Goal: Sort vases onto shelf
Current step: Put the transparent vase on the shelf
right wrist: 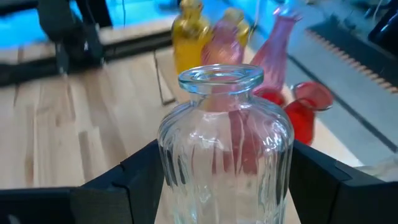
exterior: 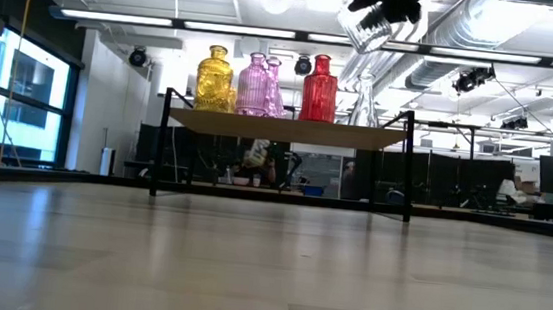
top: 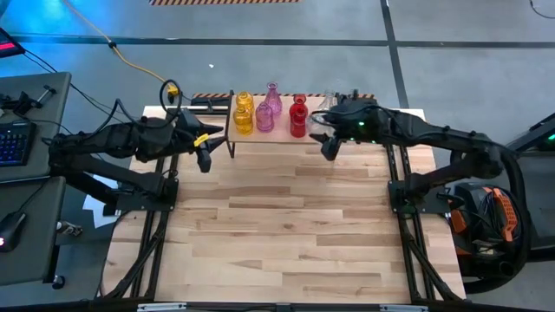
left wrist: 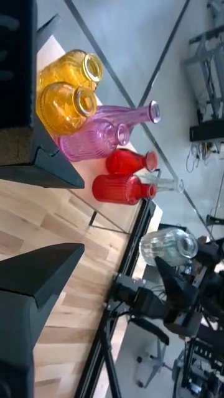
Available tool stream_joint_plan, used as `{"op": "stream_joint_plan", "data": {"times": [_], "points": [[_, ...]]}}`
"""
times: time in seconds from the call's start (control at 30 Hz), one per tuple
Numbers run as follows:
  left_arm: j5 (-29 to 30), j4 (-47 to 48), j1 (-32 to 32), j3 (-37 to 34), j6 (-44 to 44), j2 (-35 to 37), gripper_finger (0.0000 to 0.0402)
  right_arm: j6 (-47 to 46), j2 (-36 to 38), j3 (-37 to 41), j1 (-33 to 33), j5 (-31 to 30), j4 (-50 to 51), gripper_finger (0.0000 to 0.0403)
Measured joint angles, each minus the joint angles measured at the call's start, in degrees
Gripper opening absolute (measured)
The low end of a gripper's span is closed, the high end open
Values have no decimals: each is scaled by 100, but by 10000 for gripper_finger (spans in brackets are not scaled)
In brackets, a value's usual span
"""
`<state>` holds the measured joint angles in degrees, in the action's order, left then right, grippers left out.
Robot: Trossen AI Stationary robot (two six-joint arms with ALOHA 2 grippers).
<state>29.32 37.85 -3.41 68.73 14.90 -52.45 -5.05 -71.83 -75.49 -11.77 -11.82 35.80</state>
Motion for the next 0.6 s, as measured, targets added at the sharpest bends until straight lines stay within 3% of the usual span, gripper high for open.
{"op": "stream_joint_plan", "data": {"times": [0.2, 0.47, 0.6], "points": [[0, -53, 174, 0, 11, 0, 145, 54, 576, 956, -285, -20, -941, 250], [-13, -52, 357, 0, 124, 0, 145, 104, 671, 1734, -578, -28, -1888, 250], [-17, -50, 394, 0, 151, 0, 145, 104, 671, 2097, -584, -524, -2467, 250]]}}
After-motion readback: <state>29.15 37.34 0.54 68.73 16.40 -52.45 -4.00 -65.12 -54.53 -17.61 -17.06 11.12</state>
